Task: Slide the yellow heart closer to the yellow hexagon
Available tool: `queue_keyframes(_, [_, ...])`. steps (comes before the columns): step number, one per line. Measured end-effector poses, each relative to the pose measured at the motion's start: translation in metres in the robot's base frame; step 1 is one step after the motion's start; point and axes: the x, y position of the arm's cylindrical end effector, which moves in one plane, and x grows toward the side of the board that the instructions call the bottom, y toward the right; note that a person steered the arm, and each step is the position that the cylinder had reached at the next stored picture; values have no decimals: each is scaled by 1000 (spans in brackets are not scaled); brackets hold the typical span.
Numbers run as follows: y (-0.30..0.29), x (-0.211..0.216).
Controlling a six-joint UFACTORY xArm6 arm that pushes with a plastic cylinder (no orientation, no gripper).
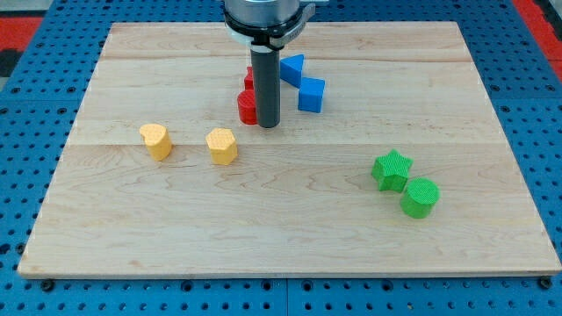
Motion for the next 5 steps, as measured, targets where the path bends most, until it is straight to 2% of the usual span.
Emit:
queue_keyframes(2, [-4,21])
queue_keyframes(5, [-60,7])
